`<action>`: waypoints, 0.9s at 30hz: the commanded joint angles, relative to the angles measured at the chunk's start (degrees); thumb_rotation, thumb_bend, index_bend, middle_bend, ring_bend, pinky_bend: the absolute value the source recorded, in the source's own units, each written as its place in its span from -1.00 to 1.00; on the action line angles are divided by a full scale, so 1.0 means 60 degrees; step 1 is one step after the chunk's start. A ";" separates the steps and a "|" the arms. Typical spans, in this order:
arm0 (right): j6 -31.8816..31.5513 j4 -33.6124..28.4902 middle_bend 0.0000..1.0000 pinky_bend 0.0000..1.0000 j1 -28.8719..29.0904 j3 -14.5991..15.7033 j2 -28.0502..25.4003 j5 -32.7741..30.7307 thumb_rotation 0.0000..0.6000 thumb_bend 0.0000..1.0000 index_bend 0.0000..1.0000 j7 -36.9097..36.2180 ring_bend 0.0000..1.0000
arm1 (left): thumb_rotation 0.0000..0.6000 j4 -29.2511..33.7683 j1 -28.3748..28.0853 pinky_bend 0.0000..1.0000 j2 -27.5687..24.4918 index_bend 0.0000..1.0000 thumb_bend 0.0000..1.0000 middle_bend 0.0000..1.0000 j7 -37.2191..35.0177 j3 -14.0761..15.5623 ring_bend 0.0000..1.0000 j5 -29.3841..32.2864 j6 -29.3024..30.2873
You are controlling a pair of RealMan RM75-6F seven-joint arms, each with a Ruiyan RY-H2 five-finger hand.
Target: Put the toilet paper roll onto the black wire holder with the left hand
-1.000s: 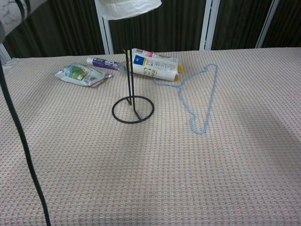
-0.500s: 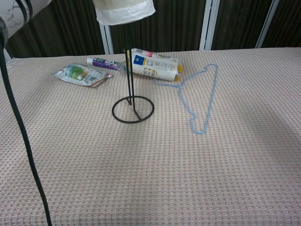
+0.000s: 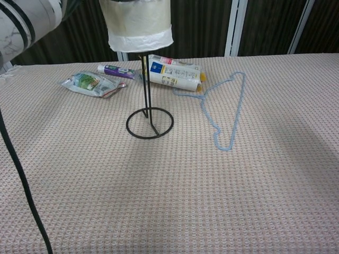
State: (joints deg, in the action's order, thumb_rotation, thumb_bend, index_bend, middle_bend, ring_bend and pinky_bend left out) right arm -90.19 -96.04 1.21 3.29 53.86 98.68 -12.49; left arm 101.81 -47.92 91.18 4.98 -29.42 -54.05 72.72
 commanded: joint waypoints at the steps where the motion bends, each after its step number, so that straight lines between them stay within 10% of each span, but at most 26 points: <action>1: 0.0009 0.0016 -1.00 -1.00 0.0004 0.0013 0.0005 0.0028 1.00 -0.60 -1.00 -0.0001 -1.00 | 1.00 -0.0142 -0.0007 -0.96 0.0058 -1.00 -0.20 -0.99 0.0295 0.0232 -1.00 -0.0343 0.0210; 14: -0.0202 0.0053 -1.00 -1.00 -0.0087 0.0028 0.0061 0.0152 1.00 -0.60 -1.00 0.0053 -1.00 | 1.00 0.0818 0.0565 -1.00 -0.0496 -1.00 -0.26 -1.00 0.0428 0.0874 -1.00 -0.1369 0.0584; 20: -0.0229 0.0065 -1.00 -1.00 -0.0120 0.0182 0.0052 0.0458 1.00 -0.60 -1.00 0.0148 -1.00 | 1.00 0.1178 0.2592 -0.99 -0.2569 -1.00 -0.13 -1.00 -0.0539 0.3602 -1.00 -0.4303 0.1283; 27: -0.0182 0.0006 -1.00 -1.00 -0.0144 0.0107 0.0268 0.0338 1.00 -0.60 -1.00 0.0637 -1.00 | 1.00 -0.3469 0.5305 -1.00 -0.2812 -1.00 -0.11 -1.00 -0.3506 0.6575 -1.00 -0.6910 0.3403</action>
State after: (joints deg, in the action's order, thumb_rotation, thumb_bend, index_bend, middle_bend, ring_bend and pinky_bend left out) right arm -91.81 -95.80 0.24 4.16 55.01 101.22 -9.49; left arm 97.76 -27.17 76.40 -5.75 0.72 -85.39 84.30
